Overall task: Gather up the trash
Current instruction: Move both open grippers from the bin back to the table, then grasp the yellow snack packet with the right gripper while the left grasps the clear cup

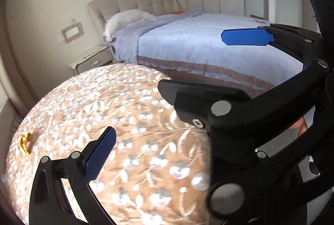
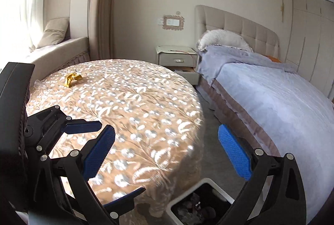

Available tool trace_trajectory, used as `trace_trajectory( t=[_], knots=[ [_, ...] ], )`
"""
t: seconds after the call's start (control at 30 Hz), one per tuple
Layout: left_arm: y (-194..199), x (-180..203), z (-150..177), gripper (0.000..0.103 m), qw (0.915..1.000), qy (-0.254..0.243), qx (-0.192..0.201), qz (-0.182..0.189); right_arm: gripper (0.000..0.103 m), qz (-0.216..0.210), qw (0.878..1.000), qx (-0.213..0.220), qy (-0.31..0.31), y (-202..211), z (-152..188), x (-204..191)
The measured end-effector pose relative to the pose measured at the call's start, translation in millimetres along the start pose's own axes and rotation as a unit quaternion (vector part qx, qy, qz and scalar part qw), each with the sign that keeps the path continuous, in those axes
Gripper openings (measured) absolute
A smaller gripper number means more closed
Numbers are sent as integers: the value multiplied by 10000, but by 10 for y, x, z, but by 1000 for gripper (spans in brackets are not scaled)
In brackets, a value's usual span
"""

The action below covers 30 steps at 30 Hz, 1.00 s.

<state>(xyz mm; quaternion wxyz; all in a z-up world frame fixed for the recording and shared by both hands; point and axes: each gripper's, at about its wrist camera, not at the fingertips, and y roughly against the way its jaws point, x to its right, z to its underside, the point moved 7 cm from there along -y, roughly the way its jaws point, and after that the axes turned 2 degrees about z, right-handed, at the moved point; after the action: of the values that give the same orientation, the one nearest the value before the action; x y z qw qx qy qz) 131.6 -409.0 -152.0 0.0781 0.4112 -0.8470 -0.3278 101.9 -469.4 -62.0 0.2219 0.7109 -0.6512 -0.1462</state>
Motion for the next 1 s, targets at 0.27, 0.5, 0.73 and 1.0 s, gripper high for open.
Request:
trace_trajectory(
  t=[0.27,0.5,0.73,1.0],
  knots=[
    [499,-1190,291,98,9929,940,117,-713,98,-745,9964,171,365,-328,-565,-1000],
    [901,-2001,556,98,9825,1413,214,-1195,98,-1202,9895,264,754,-559,-905,-1798],
    [1168,-2838,844,98,9677,1812,251,-1733,98,-1564,9814,184,1097,-867,-1117,-2474],
    [1372,-3649,1273,98,9447,2435,231,-2185,98,-1961,9708,26,1380,-1290,-1218,-3152]
  ],
)
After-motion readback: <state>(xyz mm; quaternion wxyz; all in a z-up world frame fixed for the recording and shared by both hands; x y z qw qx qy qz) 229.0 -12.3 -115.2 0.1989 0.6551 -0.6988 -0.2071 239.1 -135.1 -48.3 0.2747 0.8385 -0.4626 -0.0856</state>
